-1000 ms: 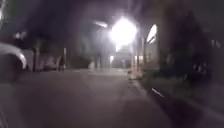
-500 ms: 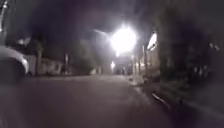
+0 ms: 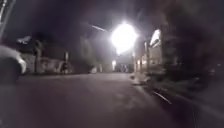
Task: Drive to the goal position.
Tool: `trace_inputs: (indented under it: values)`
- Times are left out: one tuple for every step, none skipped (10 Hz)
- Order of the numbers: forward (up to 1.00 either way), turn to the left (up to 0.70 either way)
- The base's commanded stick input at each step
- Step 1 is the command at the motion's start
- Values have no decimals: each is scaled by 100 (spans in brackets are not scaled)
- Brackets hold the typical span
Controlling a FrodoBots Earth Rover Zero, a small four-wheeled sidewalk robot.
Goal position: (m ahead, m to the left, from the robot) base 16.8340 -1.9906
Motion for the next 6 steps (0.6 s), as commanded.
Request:
trace_inputs:
  values:
    - [70,0]
    - [70,0]
    - [70,-13]
    - [70,-28]
    - [70,-35]
    - [70,-35]
